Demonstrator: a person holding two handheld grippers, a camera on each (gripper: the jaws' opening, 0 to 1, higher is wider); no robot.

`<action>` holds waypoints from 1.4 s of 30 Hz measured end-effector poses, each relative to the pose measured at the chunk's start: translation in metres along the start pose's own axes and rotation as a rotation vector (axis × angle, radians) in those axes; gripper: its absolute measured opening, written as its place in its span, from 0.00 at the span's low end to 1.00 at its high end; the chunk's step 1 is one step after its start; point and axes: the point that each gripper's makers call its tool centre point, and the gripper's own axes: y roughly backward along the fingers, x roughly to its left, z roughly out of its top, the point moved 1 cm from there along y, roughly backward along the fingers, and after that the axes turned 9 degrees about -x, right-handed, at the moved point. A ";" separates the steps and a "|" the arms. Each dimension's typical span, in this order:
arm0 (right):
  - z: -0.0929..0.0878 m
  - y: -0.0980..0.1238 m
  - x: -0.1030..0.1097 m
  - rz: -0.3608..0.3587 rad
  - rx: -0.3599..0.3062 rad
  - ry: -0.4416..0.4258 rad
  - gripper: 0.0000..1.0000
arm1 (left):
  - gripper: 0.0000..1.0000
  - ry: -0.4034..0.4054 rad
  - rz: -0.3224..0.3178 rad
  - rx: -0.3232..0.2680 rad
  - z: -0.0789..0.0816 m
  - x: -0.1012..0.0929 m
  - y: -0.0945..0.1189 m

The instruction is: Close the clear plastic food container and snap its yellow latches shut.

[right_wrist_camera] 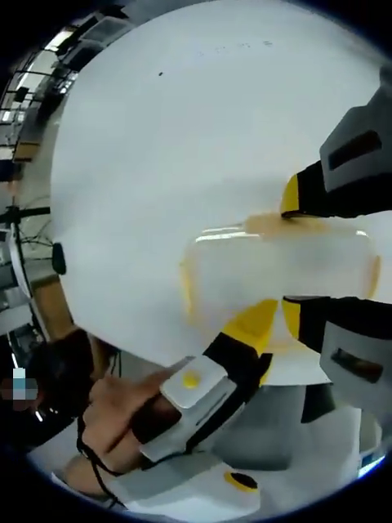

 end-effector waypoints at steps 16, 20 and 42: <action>0.000 -0.003 0.004 0.050 0.118 -0.019 0.29 | 0.32 0.010 0.049 0.008 -0.001 0.002 -0.002; -0.008 -0.007 0.005 0.083 0.142 -0.015 0.28 | 0.32 0.012 0.042 0.000 0.000 0.001 -0.002; 0.003 -0.001 0.005 -0.022 0.013 -0.044 0.33 | 0.35 0.009 0.030 -0.014 0.002 0.002 0.000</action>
